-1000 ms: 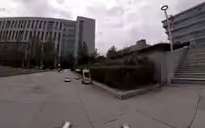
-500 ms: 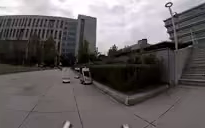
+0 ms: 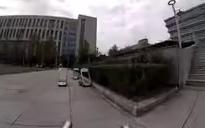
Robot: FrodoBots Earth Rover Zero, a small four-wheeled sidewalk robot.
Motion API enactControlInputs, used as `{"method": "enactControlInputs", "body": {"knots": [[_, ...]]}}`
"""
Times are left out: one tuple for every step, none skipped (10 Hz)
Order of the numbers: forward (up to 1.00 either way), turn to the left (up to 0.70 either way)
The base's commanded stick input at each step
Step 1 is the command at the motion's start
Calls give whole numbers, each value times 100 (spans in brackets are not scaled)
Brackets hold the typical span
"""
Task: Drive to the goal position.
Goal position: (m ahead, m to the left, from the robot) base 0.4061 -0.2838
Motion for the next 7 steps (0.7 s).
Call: {"method": "enactControlInputs", "body": {"knots": [[70,0],[70,0],[70,0],[70,0],[70,0],[70,0],[70,0]]}}
